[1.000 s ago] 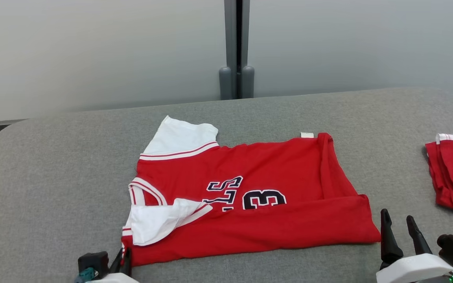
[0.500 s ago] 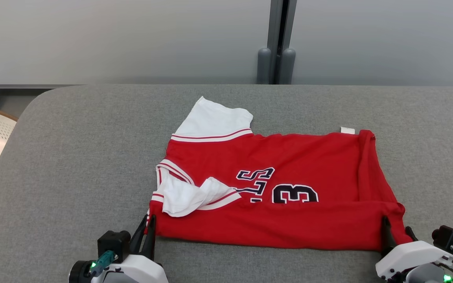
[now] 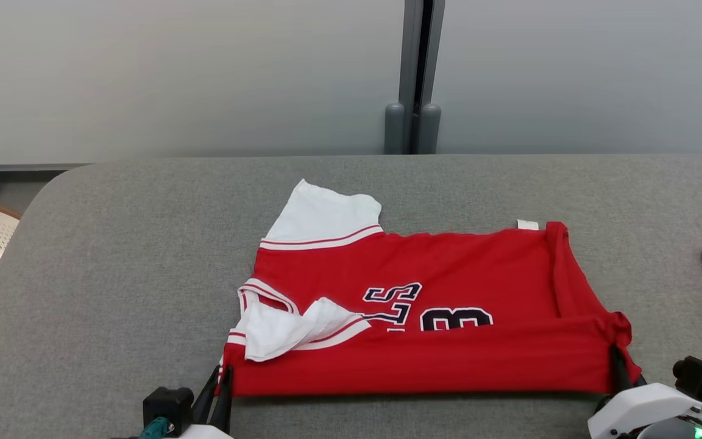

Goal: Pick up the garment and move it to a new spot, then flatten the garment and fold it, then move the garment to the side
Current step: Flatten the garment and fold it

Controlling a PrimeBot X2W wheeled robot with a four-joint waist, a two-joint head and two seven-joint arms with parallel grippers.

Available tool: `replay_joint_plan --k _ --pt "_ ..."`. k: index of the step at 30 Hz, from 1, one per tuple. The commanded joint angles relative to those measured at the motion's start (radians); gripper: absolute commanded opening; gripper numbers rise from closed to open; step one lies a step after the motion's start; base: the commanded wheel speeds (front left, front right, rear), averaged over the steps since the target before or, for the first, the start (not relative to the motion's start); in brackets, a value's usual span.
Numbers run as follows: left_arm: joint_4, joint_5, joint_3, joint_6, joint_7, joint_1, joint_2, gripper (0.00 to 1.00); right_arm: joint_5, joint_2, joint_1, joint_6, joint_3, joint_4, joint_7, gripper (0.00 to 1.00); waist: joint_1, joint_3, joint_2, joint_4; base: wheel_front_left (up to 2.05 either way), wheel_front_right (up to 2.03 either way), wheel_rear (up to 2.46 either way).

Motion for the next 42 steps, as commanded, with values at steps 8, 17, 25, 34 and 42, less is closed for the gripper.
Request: replay_joint_plan --k 8,17,25,34,42 --pt "-0.071 -0.027 -0.004 0.022 0.018 0.110 0.014 0.00 -0.056 -0.044 0.101 -0.001 0.000 -0.075 0.004 0.00 0.0000 -0.037 0.0000 -0.029 0.00 0.00 0.00" --pt "-0.064 -0.032 -0.039 0.034 0.038 0.148 0.000 0.97 -0.058 -0.030 0.134 -0.001 -0.041 -0.064 0.034 1.00 0.0000 -0.048 0.0000 -0.033 0.00 0.00 0.00" --pt "-0.132 -0.031 0.007 0.053 -0.025 0.096 -0.005 1.00 0.006 -0.002 0.151 -0.001 -0.034 -0.259 -0.021 1.00 0.0000 -0.055 0.0000 -0.045 0.00 0.00 0.00" --pt "-0.425 0.028 0.154 0.034 -0.028 0.121 -0.022 1.00 -0.100 -0.011 0.233 -0.001 0.022 -0.621 -0.034 1.00 0.0000 -0.042 0.0000 -0.067 0.00 0.00 0.00" --pt "-0.286 0.061 0.120 -0.006 -0.022 0.013 -0.018 1.00 -0.152 0.005 0.195 -0.001 0.040 -0.674 -0.017 1.00 0.0000 0.016 0.0000 -0.119 0.00 0.00 0.00"
